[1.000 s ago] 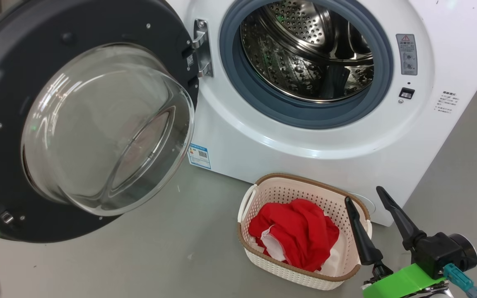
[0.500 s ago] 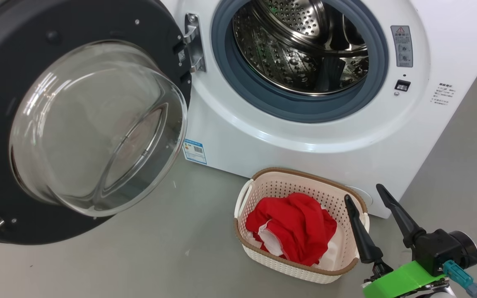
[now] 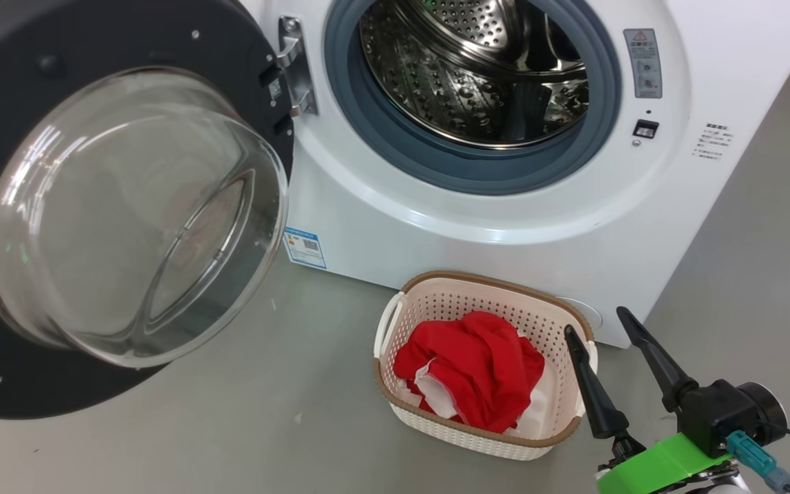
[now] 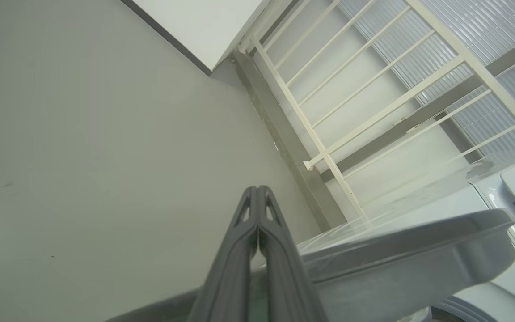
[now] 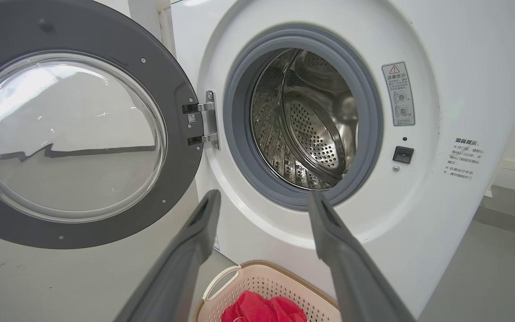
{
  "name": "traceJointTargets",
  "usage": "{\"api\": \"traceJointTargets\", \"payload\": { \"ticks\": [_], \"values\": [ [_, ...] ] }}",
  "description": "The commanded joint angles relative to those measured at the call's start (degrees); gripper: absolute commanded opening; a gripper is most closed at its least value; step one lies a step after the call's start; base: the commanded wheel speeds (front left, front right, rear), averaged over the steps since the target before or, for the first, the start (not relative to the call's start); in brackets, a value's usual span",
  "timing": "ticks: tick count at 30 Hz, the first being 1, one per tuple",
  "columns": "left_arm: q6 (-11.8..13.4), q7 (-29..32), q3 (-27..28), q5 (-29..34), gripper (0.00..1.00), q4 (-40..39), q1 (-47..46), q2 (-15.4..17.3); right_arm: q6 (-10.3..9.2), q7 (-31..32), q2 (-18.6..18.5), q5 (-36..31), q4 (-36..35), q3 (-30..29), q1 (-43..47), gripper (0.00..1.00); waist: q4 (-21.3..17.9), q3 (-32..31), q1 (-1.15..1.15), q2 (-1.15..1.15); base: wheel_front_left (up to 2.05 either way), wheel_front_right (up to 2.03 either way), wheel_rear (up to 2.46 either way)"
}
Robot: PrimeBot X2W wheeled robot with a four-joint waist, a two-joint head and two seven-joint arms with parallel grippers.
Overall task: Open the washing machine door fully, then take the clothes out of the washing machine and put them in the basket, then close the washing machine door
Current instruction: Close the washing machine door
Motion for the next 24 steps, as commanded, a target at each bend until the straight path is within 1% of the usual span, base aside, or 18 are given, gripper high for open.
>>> {"api": "traceJointTargets", "payload": {
  "ticks": [1, 3, 6, 7, 8, 11, 18, 24],
  "values": [
    [-1.0, 1.9, 1.5, -1.5, 0.0, -0.1, -2.4, 4.1, 0.28, -0.3, -0.4, -0.7, -1.2, 1.6, -2.0, 1.0, -0.5, 0.1, 0.0, 0.0, 0.0, 0.0, 0.0],
    [-1.6, 3.6, 2.5, -3.4, 0.0, 1.5, -3.3, 4.3, 0.28, -0.3, -0.4, -0.7, -1.1, 1.8, -2.0, 1.0, -0.9, 0.2, 0.0, 0.0, 0.0, 0.0, 0.0],
    [-2.4, 5.2, 2.9, -4.6, 0.0, 3.3, -3.7, 4.7, 0.28, -0.3, -0.4, -0.9, -1.0, 1.7, -2.1, 1.0, -1.4, 0.5, 0.0, 0.0, 0.0, 0.0, 0.0],
    [-2.7, 5.6, 3.5, -5.5, 0.0, 3.8, -3.9, 4.6, 0.28, -0.3, -0.4, -0.9, -1.0, 1.6, -2.2, 1.0, -1.5, 0.6, 0.0, 0.0, 0.0, 0.0, 0.0],
    [-3.3, 7.2, 5.0, -7.8, 0.0, 4.9, -4.5, 4.0, 0.28, -0.2, -0.4, -1.1, -1.0, 1.7, -2.2, 1.0, -1.7, 0.6, 0.0, 0.0, 0.0, 0.0, 0.0],
    [-4.1, 8.7, 5.8, -9.3, 0.0, 5.8, -4.3, 4.0, 0.28, -0.3, -0.4, -1.1, -1.1, 1.6, -2.1, 1.0, -1.9, 0.5, 0.0, 0.0, 0.0, 0.0, 0.0],
    [-6.4, 13.9, 6.1, -11.9, 0.0, 6.1, -2.9, 3.3, 0.28, -0.5, -0.4, -0.8, -1.1, 1.5, -1.8, 1.0, -1.7, 0.3, 0.0, 0.0, 0.0, 0.0, 0.0],
    [-6.9, 17.4, 5.8, -13.1, 0.0, 4.9, -1.0, 1.9, 0.28, -0.6, -0.4, -0.7, -1.2, 1.4, -1.5, 1.0, -1.1, 0.2, 0.0, 0.0, 0.0, 0.0, 0.0]
  ]
}}
